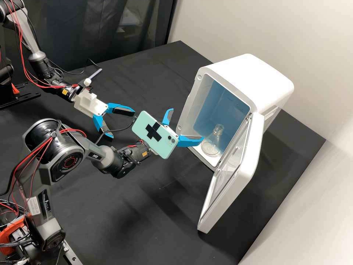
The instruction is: Take the flask out of the incubator
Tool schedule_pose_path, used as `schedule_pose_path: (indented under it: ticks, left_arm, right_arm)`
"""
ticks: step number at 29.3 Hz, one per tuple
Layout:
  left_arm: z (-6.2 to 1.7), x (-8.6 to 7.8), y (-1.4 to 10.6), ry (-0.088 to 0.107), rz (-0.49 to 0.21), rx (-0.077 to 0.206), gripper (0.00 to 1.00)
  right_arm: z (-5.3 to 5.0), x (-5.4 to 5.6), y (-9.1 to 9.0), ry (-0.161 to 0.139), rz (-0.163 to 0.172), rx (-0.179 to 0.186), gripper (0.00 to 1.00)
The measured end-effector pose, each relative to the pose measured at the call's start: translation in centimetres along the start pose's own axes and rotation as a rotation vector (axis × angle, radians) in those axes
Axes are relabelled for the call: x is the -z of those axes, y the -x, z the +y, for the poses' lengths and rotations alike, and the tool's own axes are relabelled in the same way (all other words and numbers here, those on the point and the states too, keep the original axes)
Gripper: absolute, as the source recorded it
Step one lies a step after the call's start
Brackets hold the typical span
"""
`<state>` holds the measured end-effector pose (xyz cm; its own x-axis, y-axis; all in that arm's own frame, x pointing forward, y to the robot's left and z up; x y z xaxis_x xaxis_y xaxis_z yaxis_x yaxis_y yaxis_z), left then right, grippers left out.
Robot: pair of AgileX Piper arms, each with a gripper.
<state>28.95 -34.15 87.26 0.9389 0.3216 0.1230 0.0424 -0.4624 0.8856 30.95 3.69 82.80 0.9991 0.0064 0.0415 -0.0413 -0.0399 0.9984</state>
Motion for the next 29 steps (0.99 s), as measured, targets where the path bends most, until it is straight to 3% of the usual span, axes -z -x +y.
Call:
schedule_pose_path:
  ticks: [2, 4, 11, 17, 22, 29]
  left_arm:
    - [-0.01, 0.0, 0.0, 0.0, -0.002, 0.001, 1.0]
    - [-0.01, 0.0, 0.0, 0.008, -0.003, 0.001, 1.0]
    - [-0.01, 0.0, 0.0, 0.013, -0.003, 0.001, 1.0]
    - [-0.01, 0.0, 0.0, 0.013, -0.003, 0.001, 1.0]
    - [-0.06, 0.0, 0.0, 0.013, -0.002, 0.003, 1.0]
    - [-0.09, 0.0, 0.1, 0.014, -0.002, 0.004, 1.0]
  right_arm:
    - [-0.1, -0.2, -0.7, -0.008, -0.016, -0.013, 1.0]
    - [-0.3, -0.4, -1.4, 0.004, -0.03, -0.02, 1.0]
    - [-1.3, -2.0, -4.4, 0.029, -0.15, -0.024, 1.0]
    - [-1.7, -3.0, -6.2, 0.042, -0.211, -0.04, 1.0]
    - [-2.1, -3.2, -7.3, 0.075, -0.222, -0.036, 1.0]
    - [-3.6, -2.8, -9.6, 0.117, -0.237, -0.021, 1.0]
